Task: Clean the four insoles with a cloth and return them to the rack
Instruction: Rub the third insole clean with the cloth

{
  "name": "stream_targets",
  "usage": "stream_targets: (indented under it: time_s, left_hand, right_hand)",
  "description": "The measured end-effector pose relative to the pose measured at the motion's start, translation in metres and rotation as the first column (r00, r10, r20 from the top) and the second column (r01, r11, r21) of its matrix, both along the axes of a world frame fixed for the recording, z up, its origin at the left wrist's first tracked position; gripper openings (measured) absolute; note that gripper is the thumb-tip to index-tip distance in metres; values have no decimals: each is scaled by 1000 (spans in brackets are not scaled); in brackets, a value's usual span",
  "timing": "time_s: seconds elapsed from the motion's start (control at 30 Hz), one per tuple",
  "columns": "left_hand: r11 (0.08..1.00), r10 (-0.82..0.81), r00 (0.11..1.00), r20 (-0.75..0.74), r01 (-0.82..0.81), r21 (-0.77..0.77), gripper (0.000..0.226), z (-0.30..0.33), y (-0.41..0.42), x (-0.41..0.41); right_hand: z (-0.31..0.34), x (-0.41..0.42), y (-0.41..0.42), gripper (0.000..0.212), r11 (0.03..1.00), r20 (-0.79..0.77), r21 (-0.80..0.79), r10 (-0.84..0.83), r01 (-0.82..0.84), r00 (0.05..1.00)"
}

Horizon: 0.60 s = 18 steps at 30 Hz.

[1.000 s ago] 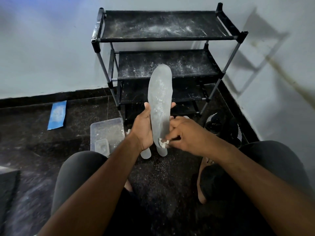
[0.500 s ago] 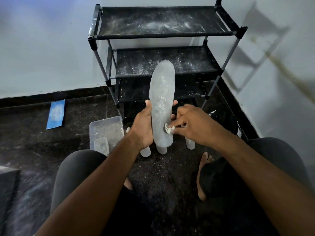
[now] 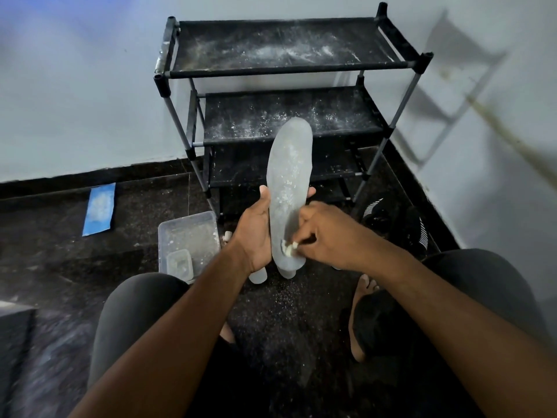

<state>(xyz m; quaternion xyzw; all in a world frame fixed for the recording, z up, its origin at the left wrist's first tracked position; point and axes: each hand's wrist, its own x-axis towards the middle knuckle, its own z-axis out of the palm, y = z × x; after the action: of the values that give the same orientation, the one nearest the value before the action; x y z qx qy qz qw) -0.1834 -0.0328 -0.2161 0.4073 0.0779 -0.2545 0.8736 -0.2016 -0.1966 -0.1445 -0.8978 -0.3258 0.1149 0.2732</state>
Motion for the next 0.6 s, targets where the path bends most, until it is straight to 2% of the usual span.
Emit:
stream_targets:
  time_s: [0.07,0.13,0.2,0.27,0.33,0.4,0.43,0.5,0.6]
  left_hand:
    - [1000,-1,1000,-10,1,2,78,-2,2,1]
    - [1000,5,1000,-21,-5,-4,75,-3,1,1]
    - [999,34,999,-31,-33,19,71,-3,-1,0]
    - [999,43,998,-39,-41,35,70,-5,-3,0]
    - [998,37,998,-46,-35,52,72,-6,-4,0]
    - [999,17,999,-51,-15,37,74,-6,-2,0]
    - [999,16,998,-54,-15,30,74,-6,-2,0]
    - [998,35,999,-37,-33,51,69,-6,-2,0]
    - [995,32,999,-11,-31,96,68,-7,-4,0]
  right_hand:
    - [1,0,-2,16,995,-49,92,-21,25,999]
    - [-3,9,-6,21,972,21,159,-177,171,984]
    - [-8,18,-6,23,951,166,135,-300,279,939]
    - [-14,18,-1,20,956,256,59,-293,288,921]
    - [-23,12,6,14,981,224,13,-194,196,955]
    - [-23,8,7,10,988,105,84,-135,127,985]
    - [-20,9,5,11,980,69,138,-155,144,985]
    - [-14,19,-2,18,941,98,208,-292,267,951]
    - [-14,30,-10,19,911,224,159,-410,382,884]
